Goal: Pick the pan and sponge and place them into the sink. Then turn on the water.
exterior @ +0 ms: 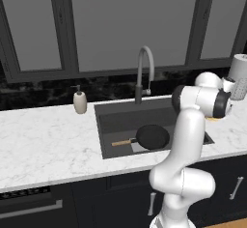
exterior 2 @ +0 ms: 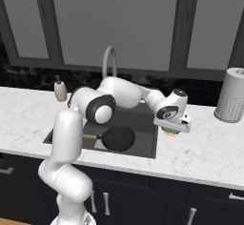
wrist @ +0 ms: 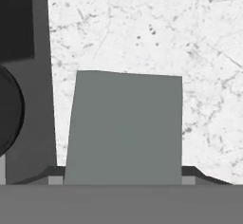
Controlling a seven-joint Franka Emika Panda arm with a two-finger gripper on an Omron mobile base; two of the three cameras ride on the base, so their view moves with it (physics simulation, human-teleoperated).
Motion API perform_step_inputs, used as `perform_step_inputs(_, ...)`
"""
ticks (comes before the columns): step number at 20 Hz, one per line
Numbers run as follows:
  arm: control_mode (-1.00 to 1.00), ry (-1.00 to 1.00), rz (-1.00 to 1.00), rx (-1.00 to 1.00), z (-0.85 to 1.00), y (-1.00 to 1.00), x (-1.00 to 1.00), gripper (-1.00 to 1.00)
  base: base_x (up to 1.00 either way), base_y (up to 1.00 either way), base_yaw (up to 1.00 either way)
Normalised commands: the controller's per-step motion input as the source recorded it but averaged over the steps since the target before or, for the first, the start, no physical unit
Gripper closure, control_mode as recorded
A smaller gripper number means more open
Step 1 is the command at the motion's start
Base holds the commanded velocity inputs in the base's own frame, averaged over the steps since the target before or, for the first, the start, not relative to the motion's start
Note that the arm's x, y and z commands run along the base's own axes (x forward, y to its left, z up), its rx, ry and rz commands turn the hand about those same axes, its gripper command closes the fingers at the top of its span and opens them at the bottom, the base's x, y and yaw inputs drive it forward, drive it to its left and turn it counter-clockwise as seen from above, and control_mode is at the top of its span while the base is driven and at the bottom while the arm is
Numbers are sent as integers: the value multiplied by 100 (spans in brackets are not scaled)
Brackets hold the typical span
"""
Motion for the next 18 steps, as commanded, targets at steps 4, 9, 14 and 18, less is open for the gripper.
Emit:
perform_step_inputs(4,-100,2,0,0,10,70,-4,100,0,0,0)
perform_step_inputs(9,-100,1,1,0,1,90,0,100,0,0,0)
perform_step_inputs(14,-100,0,2,-1,0,81,-5,100,0,0,0)
perform_step_inputs(18,-100,0,3,0,-2,72,0,100,0,0,0)
